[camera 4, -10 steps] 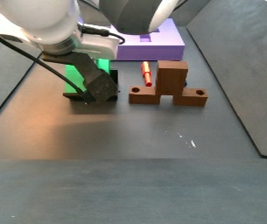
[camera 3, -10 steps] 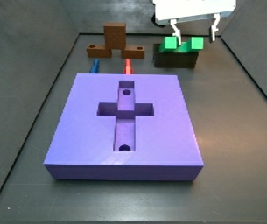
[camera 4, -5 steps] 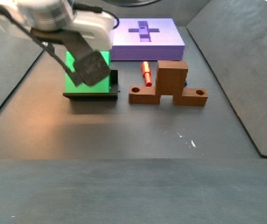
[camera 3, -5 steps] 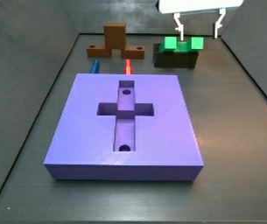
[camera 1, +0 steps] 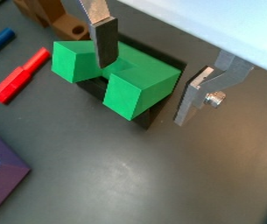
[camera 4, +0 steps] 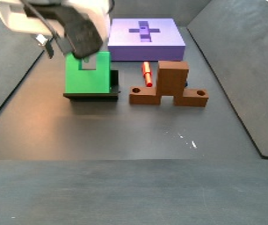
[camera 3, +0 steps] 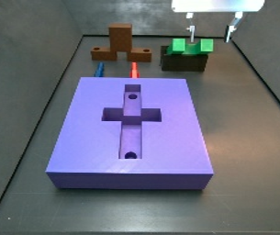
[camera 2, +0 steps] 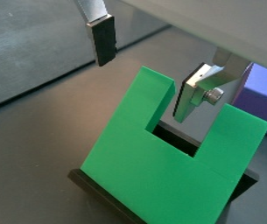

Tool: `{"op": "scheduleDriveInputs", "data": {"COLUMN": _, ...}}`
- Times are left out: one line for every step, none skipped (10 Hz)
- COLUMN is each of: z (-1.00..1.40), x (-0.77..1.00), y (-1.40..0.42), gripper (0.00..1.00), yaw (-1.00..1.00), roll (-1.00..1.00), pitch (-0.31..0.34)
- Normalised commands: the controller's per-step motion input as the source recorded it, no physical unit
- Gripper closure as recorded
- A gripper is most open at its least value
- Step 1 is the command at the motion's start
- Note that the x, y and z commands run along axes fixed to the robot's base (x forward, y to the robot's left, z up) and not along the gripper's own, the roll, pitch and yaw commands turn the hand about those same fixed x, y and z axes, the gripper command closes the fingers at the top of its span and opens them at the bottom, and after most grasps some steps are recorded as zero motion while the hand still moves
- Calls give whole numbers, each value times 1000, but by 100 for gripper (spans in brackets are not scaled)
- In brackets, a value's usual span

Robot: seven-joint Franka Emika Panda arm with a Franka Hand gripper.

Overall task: Pick up the green object. Move up. Place the green object on the fixture. Regrasp the green object. Move to above the board. Insert the green object.
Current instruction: Regrasp the green object.

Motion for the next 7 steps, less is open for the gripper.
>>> {"op": "scheduleDriveInputs", "data": {"z": 43, "x": 0, "y": -160, "gripper": 0, "yaw": 26, "roll": 1000, "pitch": 83}}
{"op": "scheduleDriveInputs", "data": {"z": 37, "x": 0, "y": -177, "gripper": 0, "yaw": 37, "roll": 1000, "pitch": 66}}
{"op": "scheduleDriveInputs", "data": {"z": 34, "x": 0, "y": -211, "gripper": 0, "yaw": 69, "roll": 1000, "pitch": 49}}
{"op": "scheduleDriveInputs", "data": {"z": 40, "x": -23, "y": -211, "gripper": 0, "yaw": 131, "roll": 1000, "pitch": 0}}
{"op": "scheduleDriveInputs", "data": {"z": 20, "x": -94, "y": -217, "gripper": 0, "yaw": 123, "roll": 1000, "pitch": 0}}
{"op": "scheduleDriveInputs", "data": {"z": 34, "x": -77, "y": -217, "gripper": 0, "yaw": 111, "roll": 1000, "pitch": -51}}
{"op": "scheduleDriveInputs", "data": {"z": 9, "x": 0, "y": -209, "gripper": 0, "yaw": 43, "roll": 1000, "pitch": -131}}
